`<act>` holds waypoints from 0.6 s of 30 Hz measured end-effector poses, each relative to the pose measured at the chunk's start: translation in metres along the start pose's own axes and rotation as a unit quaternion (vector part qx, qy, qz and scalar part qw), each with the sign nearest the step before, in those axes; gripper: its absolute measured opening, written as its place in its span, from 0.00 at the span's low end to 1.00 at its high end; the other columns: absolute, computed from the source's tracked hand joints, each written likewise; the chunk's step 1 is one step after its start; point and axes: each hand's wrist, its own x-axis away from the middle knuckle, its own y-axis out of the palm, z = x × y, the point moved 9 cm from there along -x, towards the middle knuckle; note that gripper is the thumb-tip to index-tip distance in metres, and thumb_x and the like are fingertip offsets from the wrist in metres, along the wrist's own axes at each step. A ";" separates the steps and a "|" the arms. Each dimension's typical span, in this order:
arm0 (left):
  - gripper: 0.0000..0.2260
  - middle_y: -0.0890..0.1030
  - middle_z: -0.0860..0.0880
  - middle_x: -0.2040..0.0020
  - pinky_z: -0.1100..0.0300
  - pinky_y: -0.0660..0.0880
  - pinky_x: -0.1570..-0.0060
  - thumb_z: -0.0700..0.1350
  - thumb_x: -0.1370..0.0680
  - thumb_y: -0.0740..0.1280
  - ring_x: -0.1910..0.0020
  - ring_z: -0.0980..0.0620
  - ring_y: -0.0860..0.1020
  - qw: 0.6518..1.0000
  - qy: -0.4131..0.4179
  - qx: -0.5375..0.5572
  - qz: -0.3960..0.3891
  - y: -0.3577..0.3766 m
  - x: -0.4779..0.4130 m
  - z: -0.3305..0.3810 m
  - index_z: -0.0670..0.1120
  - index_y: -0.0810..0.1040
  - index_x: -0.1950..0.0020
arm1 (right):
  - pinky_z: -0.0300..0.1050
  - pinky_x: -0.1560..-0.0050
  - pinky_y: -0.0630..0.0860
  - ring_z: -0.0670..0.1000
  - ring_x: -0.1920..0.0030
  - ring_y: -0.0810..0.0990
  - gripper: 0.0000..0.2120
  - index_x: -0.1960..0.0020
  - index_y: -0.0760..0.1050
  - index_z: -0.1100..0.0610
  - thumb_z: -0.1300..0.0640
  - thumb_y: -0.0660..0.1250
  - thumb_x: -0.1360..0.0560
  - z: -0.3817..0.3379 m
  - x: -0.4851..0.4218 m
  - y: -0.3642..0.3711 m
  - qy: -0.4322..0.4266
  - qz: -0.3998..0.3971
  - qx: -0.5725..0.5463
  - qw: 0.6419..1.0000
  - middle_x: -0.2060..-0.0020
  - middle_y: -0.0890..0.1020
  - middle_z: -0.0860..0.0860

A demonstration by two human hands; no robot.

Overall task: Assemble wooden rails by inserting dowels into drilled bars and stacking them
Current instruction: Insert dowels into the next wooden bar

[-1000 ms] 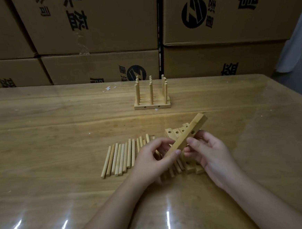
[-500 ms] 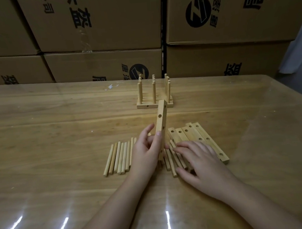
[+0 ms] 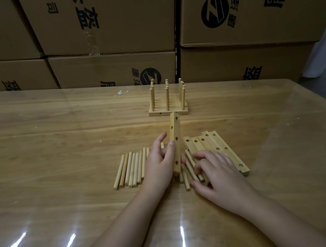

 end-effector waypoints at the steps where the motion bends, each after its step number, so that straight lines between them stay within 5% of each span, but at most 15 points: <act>1: 0.16 0.81 0.51 0.68 0.55 0.73 0.67 0.51 0.19 0.59 0.69 0.50 0.75 1.000 0.000 -0.007 0.001 0.000 0.000 0.000 0.55 0.67 0.31 | 0.42 0.33 0.56 0.45 0.33 0.64 0.12 0.51 0.71 0.48 0.41 0.62 0.27 -0.001 0.000 -0.001 0.002 0.001 0.006 1.000 0.37 0.69 0.43; 5: 0.16 0.82 0.49 0.66 0.57 0.73 0.69 0.51 0.19 0.60 0.68 0.50 0.75 1.000 -0.002 -0.013 -0.011 0.003 0.001 0.000 0.57 0.67 0.32 | 0.46 0.48 0.74 0.50 0.48 0.77 0.08 0.56 0.77 0.52 0.49 0.69 0.31 -0.020 0.001 -0.012 -0.040 0.045 0.092 0.994 0.50 0.78 0.49; 8: 0.16 0.81 0.53 0.69 0.59 0.71 0.71 0.50 0.19 0.59 0.71 0.53 0.74 1.000 0.003 -0.014 -0.008 0.002 0.001 0.001 0.57 0.66 0.31 | 0.43 0.54 0.74 0.48 0.55 0.77 0.07 0.55 0.78 0.51 0.51 0.65 0.30 -0.029 0.002 -0.011 -0.070 0.046 0.112 0.990 0.57 0.77 0.46; 14: 0.15 0.84 0.50 0.64 0.62 0.79 0.63 0.48 0.18 0.59 0.64 0.55 0.83 1.000 0.005 0.027 0.003 0.000 0.000 0.001 0.56 0.65 0.32 | 0.41 0.54 0.74 0.47 0.56 0.75 0.09 0.50 0.78 0.50 0.49 0.65 0.29 -0.030 0.004 -0.006 -0.062 0.019 0.092 0.994 0.57 0.77 0.45; 18: 0.15 0.84 0.52 0.66 0.62 0.76 0.68 0.49 0.18 0.59 0.68 0.55 0.80 1.000 0.008 0.002 0.002 0.001 0.001 0.003 0.56 0.64 0.32 | 0.41 0.57 0.76 0.48 0.58 0.75 0.07 0.54 0.78 0.52 0.52 0.64 0.29 -0.032 0.004 -0.007 -0.056 0.028 0.088 0.994 0.59 0.77 0.46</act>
